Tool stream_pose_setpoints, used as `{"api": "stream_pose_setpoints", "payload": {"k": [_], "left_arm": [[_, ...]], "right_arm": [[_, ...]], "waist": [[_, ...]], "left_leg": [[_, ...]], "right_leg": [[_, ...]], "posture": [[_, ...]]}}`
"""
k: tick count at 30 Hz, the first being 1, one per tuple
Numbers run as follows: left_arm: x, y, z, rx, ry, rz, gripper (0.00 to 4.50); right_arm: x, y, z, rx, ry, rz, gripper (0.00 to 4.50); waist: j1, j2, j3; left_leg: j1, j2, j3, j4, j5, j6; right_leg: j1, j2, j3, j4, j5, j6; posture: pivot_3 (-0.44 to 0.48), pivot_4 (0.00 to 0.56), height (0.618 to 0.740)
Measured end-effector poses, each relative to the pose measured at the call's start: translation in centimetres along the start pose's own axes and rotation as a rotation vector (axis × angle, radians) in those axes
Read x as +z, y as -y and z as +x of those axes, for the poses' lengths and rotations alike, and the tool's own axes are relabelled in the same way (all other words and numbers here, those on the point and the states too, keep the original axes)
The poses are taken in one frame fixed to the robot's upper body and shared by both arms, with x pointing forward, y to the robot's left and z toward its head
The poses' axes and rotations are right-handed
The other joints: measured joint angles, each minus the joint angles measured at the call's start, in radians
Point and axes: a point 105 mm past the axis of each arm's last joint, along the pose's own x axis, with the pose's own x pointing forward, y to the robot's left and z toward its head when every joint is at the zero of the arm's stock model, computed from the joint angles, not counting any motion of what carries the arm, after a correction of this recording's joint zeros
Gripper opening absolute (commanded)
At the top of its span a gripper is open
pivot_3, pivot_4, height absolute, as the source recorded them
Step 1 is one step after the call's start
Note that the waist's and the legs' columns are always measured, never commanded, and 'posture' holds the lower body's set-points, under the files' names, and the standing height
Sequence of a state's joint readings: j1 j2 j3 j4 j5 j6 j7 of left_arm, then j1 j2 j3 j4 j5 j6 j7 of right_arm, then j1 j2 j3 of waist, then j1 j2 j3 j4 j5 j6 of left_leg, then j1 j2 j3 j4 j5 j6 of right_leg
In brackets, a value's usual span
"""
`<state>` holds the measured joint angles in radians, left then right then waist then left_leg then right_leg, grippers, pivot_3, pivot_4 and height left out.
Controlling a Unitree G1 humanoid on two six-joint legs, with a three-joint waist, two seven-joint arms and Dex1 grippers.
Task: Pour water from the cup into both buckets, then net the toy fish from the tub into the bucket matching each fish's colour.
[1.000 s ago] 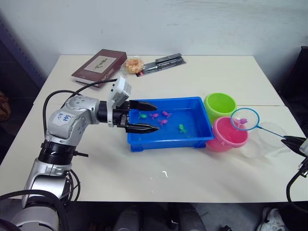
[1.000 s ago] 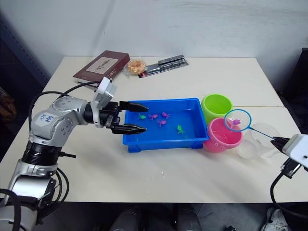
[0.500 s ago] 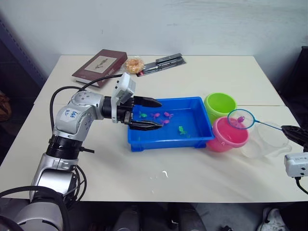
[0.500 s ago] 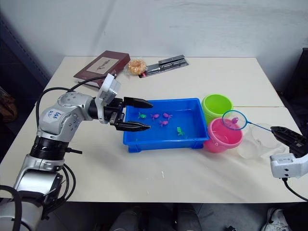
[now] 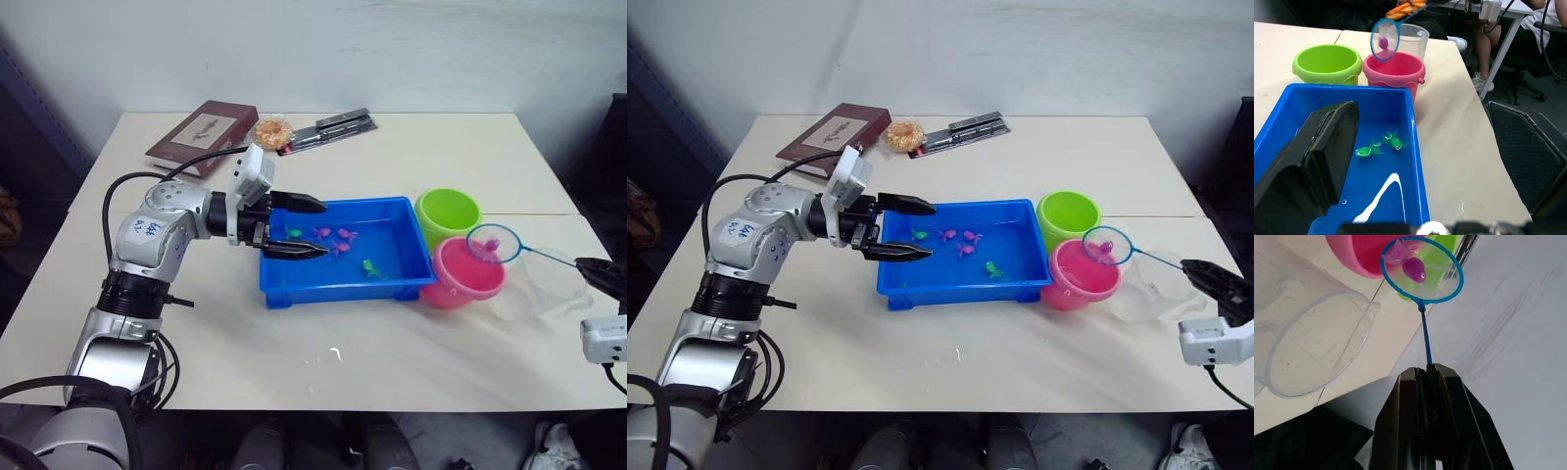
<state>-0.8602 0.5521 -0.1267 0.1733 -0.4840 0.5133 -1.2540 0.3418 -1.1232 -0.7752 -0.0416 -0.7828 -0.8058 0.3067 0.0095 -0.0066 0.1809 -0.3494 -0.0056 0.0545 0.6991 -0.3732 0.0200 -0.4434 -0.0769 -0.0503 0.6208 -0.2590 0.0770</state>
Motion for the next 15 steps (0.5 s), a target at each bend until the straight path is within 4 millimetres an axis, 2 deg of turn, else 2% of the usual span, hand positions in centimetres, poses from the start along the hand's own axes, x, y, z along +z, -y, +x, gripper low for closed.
{"api": "stream_pose_setpoints", "payload": {"k": [3, 6, 12, 15], "left_arm": [[0.0, 0.0, 0.1, 0.001, -0.002, 0.000, 4.49], [0.0, 0.0, 0.1, 0.001, -0.003, 0.001, 4.49], [0.0, 0.0, 0.1, 0.001, -0.004, -0.006, 4.49], [-0.1, -0.1, 0.1, 0.007, -0.007, -0.006, 4.49]], "right_arm": [[1.7, -0.2, 0.2, 0.019, 0.075, -0.020, 0.00], [0.2, -0.2, 0.2, 0.011, 0.011, 0.002, 0.00], [-0.4, 0.0, 0.2, 0.005, 0.004, -0.005, 0.00], [-0.2, 1.2, 0.1, -0.064, 0.040, 0.117, 0.00]], "waist": [[-0.008, 0.000, 0.000], [-0.010, 0.000, 0.000], [-0.011, 0.000, 0.000], [-0.011, 0.000, 0.000]], "left_leg": [[-0.001, 0.001, -0.001, 0.000, 0.000, 0.000], [0.000, 0.000, 0.000, 0.000, 0.000, 0.000], [0.000, 0.000, 0.000, 0.000, 0.000, 0.000], [0.000, 0.000, 0.000, 0.000, 0.000, 0.000]], "right_leg": [[0.000, 0.000, 0.000, 0.000, 0.000, 0.000], [0.000, 0.000, 0.000, 0.000, 0.000, 0.001], [0.000, 0.000, 0.001, 0.000, 0.000, 0.001], [0.000, 0.000, 0.001, 0.000, 0.000, 0.001]], "posture": [[0.000, 0.150, 0.740], [0.000, 0.150, 0.740], [0.000, 0.150, 0.740], [0.000, 0.150, 0.740]]}}
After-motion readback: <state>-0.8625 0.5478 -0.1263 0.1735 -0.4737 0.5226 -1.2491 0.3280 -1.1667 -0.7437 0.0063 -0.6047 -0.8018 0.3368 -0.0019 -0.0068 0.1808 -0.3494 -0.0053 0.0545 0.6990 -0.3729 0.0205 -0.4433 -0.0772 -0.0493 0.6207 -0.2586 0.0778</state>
